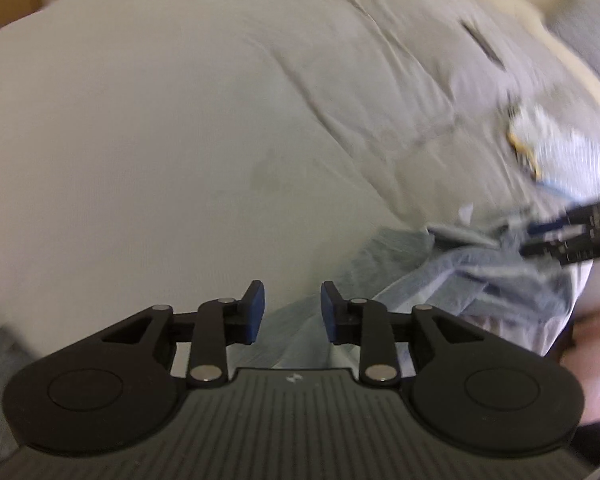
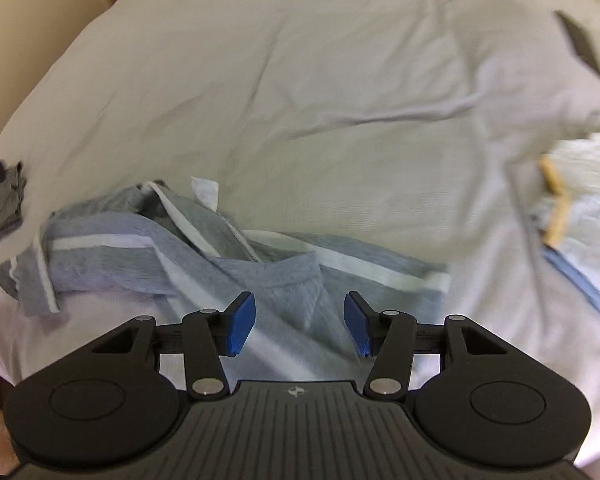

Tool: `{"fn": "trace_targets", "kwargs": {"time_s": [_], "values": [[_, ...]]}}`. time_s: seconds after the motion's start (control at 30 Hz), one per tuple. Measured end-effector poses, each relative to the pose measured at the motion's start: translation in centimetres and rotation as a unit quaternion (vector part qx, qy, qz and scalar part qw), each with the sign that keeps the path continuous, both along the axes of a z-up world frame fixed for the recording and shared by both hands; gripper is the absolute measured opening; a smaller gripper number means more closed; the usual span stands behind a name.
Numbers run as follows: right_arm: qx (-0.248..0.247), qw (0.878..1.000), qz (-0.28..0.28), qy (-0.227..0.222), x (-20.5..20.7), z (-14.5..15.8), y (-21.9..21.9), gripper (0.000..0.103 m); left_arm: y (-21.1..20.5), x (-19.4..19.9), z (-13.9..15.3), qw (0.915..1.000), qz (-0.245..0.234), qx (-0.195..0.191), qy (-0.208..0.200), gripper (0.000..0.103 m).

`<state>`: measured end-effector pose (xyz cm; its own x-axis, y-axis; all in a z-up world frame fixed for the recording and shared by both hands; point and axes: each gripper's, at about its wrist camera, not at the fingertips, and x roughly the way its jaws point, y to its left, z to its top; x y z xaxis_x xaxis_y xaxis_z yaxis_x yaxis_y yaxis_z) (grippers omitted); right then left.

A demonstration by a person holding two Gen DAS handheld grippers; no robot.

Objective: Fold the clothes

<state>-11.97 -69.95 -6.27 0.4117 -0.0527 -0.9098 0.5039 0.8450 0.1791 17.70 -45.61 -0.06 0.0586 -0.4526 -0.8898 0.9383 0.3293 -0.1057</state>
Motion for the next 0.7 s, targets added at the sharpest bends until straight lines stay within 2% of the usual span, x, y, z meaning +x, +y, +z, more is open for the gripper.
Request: {"fn": "trace_targets", "kwargs": {"time_s": [0.1, 0.2, 0.27, 0.33, 0.37, 0.4, 0.47, 0.5, 0.57, 0.6, 0.7], "values": [[0.012, 1.000, 0.017, 0.006, 0.6, -2.2, -1.3, 0.052, -3.2, -0.8, -2.4, 0.9989, -0.046, -0.004, 0.005, 0.030], [0.035, 0.999, 0.033, 0.007, 0.6, -3.4, -1.9, 0.052, -5.6, -0.9, -4.7, 0.9954, -0.090, 0.013, 0.030, 0.037], [0.055, 0.997, 0.052, 0.007, 0.5, -3.7, -1.9, 0.052, -6.6, -0.9, -5.9, 0.9920, -0.115, 0.028, 0.045, 0.037], [0.066, 0.996, 0.066, 0.003, 0.2, -3.7, -2.0, 0.052, -7.3, -1.0, -6.6, 0.9880, -0.137, 0.039, 0.060, 0.032], [0.070, 0.995, 0.072, 0.000, 0.1, -3.6, -2.1, 0.052, -7.5, -1.0, -6.8, 0.9864, -0.144, 0.043, 0.065, 0.024], [0.070, 0.995, 0.072, -0.001, -0.1, -3.6, -2.3, 0.052, -7.5, -1.1, -6.9, 0.9856, -0.148, 0.044, 0.067, 0.009], [0.071, 0.996, 0.058, -0.001, -0.3, -4.0, -3.1, 0.049, -7.4, -1.2, -6.7, 0.9849, -0.154, 0.042, 0.067, 0.004], [0.074, 0.996, 0.054, -0.001, -0.4, -4.1, -3.3, 0.044, -7.2, -1.3, -6.4, 0.9850, -0.155, 0.039, 0.065, 0.000], [0.080, 0.995, 0.055, 0.000, -0.4, -4.1, -3.5, 0.022, -6.4, -1.4, -5.4, 0.9855, -0.155, 0.028, 0.063, 0.000], [0.080, 0.995, 0.059, 0.002, -0.3, -3.9, -3.5, 0.000, -6.0, -1.5, -4.8, 0.9861, -0.153, 0.022, 0.061, 0.000], [0.073, 0.995, 0.063, 0.002, -0.5, -2.6, -3.4, 0.001, -4.4, -1.6, -2.3, 0.9896, -0.139, -0.005, 0.039, 0.000]]}}
